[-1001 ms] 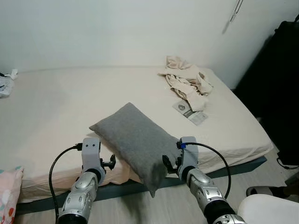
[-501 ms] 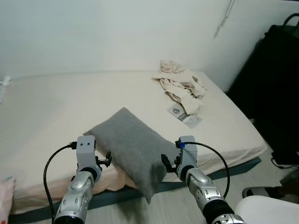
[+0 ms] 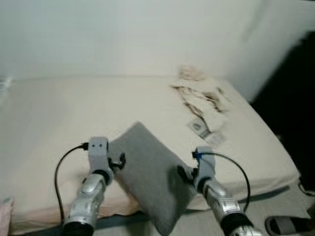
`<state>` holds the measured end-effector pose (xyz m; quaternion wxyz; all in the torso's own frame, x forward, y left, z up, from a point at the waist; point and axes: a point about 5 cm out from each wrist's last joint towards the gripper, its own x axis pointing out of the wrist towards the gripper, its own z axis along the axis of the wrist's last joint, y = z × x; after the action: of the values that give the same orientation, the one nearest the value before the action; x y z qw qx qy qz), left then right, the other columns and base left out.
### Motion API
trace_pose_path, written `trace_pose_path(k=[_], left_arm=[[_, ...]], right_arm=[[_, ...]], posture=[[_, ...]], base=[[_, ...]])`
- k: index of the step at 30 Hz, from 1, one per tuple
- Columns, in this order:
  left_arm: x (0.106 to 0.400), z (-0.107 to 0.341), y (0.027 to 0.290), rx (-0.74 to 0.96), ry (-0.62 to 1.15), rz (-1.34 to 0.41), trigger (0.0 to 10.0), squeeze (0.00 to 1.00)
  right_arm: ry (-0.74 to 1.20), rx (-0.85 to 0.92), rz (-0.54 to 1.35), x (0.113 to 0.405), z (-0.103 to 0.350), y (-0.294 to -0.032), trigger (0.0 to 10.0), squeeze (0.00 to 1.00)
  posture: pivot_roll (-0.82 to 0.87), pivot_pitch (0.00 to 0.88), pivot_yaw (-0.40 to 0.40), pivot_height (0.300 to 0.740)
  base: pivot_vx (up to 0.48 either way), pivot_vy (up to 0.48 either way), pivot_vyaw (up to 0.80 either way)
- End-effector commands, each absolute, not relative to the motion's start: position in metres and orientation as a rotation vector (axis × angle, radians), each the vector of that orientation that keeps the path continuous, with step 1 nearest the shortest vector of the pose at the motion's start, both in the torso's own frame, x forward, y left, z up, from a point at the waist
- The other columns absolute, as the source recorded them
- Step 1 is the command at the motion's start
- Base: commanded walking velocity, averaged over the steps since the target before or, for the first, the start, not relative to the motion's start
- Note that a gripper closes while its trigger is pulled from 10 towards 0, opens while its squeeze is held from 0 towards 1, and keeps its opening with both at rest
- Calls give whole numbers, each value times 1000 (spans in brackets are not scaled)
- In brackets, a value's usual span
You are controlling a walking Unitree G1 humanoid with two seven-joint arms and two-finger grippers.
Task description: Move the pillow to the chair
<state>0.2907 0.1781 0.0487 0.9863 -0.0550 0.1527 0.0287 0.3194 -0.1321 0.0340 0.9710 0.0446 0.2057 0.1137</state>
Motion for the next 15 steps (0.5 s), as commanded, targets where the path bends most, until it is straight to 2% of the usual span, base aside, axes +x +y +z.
trace_pose_path(k=[1,15], left_arm=[[288,45,175,-118,323,56,10000,0],[289,45,179,-125,321,81,10000,0]], right_arm=[[464,79,212,310,22,-140,10000,0],[463,80,212,310,22,-140,10000,0]], posture=[[-27,81,-92,740],[-27,83,-92,740]], base=[[0,0,0],[0,0,0]])
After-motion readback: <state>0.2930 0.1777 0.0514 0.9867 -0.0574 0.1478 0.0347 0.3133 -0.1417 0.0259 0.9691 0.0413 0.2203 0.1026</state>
